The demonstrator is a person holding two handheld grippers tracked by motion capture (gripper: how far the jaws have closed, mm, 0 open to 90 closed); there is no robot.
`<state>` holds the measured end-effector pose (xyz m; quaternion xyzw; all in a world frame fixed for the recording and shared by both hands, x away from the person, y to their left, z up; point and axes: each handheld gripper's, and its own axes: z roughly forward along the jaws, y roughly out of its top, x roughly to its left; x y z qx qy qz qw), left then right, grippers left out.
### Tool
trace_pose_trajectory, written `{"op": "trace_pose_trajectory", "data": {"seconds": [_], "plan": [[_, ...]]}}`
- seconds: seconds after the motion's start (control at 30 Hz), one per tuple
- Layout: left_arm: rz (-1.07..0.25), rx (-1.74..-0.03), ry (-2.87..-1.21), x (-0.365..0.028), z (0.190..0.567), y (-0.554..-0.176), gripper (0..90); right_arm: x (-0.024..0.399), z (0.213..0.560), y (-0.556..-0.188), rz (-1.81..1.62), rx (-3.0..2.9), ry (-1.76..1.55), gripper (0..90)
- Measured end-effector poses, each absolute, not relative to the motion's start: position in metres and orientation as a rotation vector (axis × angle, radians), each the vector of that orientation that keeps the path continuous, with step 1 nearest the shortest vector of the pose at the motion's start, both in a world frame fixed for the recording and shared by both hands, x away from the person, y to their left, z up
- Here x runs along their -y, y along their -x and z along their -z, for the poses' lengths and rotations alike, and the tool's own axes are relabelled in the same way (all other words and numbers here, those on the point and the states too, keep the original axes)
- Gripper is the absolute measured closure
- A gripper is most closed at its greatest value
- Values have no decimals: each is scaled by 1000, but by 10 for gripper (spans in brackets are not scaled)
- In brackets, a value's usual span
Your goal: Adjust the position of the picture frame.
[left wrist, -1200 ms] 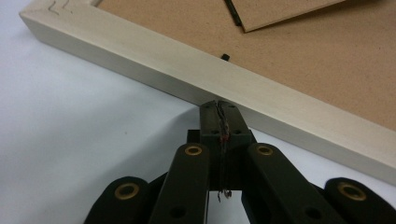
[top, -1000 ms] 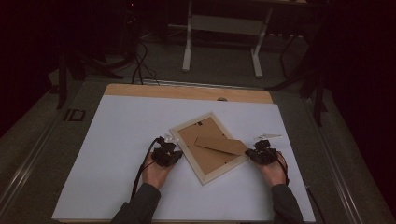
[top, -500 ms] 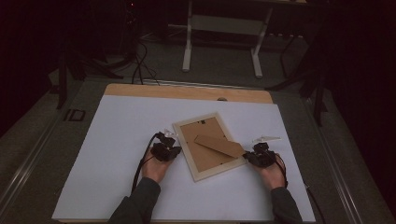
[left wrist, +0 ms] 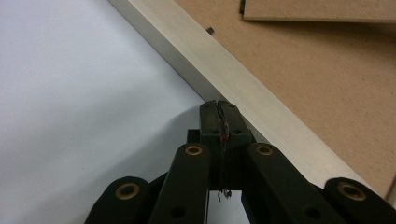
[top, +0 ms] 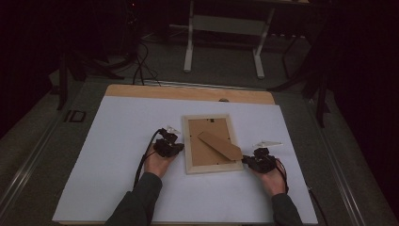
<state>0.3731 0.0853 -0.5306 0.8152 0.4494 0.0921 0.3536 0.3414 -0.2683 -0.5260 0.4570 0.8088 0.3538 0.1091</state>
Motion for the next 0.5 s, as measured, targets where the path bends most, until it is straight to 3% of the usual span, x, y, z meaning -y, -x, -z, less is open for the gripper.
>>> {"op": "trace_pose_trajectory", "data": {"seconds": [0.5], "plan": [[-237,-1156,-2109,-92,531,-372,900,258,524,-325,-1058,-2415,-1280,900]]}}
